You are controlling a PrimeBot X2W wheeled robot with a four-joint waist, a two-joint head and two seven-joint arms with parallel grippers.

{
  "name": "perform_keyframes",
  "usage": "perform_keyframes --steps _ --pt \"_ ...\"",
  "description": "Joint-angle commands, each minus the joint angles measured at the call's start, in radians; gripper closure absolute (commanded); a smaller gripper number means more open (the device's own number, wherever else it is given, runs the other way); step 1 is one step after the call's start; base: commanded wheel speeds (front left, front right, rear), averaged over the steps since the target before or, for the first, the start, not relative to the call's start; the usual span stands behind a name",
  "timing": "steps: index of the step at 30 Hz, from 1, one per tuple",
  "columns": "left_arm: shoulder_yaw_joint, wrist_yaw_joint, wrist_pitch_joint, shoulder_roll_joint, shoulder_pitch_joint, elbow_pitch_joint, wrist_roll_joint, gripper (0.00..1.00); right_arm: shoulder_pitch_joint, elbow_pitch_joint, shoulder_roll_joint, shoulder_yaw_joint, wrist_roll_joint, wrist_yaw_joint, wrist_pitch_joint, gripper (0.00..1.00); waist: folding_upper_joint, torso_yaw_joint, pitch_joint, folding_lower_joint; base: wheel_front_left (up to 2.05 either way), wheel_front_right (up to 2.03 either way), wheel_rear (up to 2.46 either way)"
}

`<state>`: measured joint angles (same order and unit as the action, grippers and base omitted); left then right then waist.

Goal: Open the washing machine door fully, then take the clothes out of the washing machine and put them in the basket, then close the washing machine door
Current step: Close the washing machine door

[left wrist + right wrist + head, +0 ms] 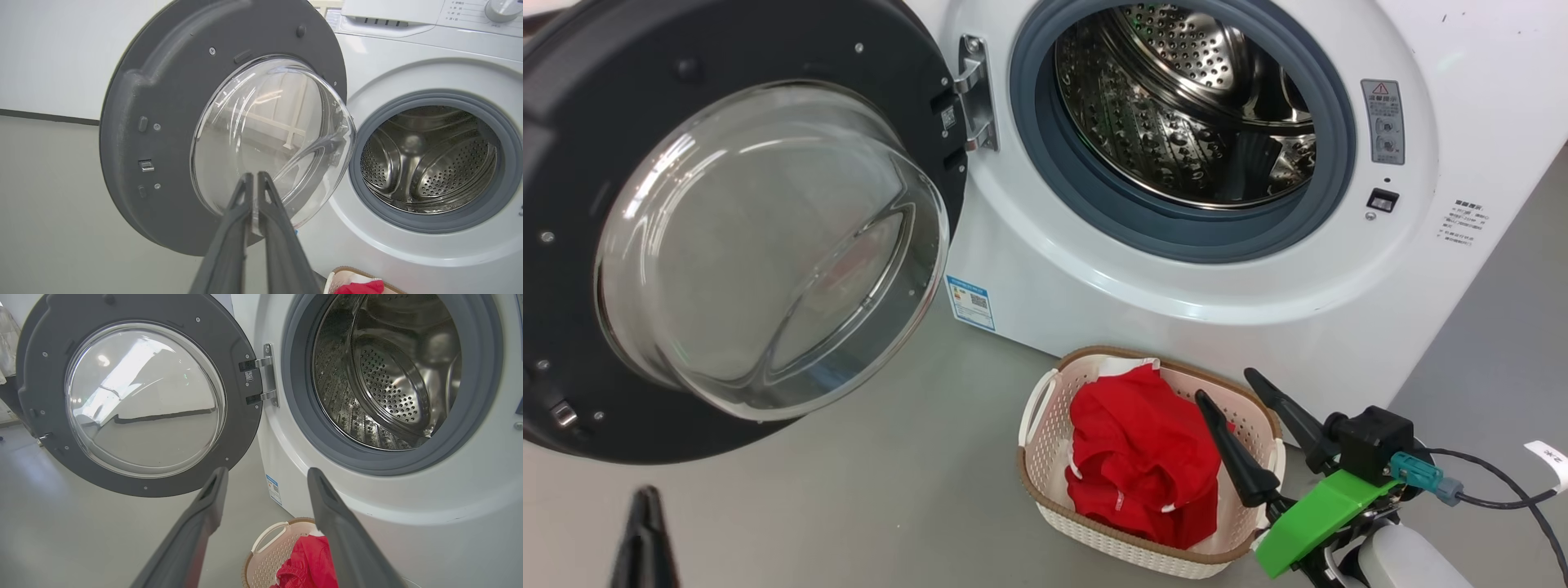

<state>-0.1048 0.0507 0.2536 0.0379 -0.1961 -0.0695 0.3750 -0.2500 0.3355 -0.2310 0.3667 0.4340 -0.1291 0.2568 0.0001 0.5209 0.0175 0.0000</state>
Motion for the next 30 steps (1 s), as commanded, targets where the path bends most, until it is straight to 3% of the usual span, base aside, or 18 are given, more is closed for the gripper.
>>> perform_keyframes --steps 1,7,13,14,23,26,30 --pt "-0.058 0.021 0.008 0.017 0.072 -0.052 0.022 1.00 -0.014 -0.025 -0.006 0.009 0.000 -0.002 0.005 0.00 -0.0001 0.000 0.002 0.0000 0.00 0.00 0.00" --pt "-0.150 0.057 0.008 0.123 0.214 -0.105 0.075 1.00 -0.012 -0.025 -0.010 0.002 0.000 -0.002 0.005 0.00 -0.0001 0.000 0.012 0.0000 0.00 0.00 0.00" --pt "-0.243 0.073 -0.023 0.291 0.414 -0.040 0.223 1.00 0.003 -0.034 -0.013 -0.021 -0.007 -0.002 0.005 0.00 -0.0001 -0.005 0.018 0.0000 0.00 0.00 0.00" --pt "-0.243 0.073 -0.023 0.291 0.414 -0.040 0.223 1.00 0.003 -0.034 -0.013 -0.021 -0.007 -0.002 0.005 0.00 -0.0001 -0.005 0.018 0.0000 0.00 0.00 0.00" --pt "-0.339 0.079 -0.190 0.515 0.747 0.364 0.555 1.00 0.029 -0.045 -0.010 -0.041 -0.021 -0.002 0.005 0.00 -0.0001 -0.011 0.026 0.0000 0.00 0.00 0.00" --pt "-0.328 0.079 -0.332 0.581 0.888 0.573 0.660 1.00 0.029 -0.046 -0.012 -0.041 -0.024 -0.002 0.005 0.00 -0.0001 -0.012 0.032 0.0000 0.00 0.00 0.00" --pt "-0.304 0.073 -0.465 0.621 1.000 0.727 0.722 1.00 0.024 -0.043 -0.014 -0.036 -0.028 -0.002 0.005 0.00 -0.0001 -0.011 0.040 0.0000 0.00 0.00 0.00"
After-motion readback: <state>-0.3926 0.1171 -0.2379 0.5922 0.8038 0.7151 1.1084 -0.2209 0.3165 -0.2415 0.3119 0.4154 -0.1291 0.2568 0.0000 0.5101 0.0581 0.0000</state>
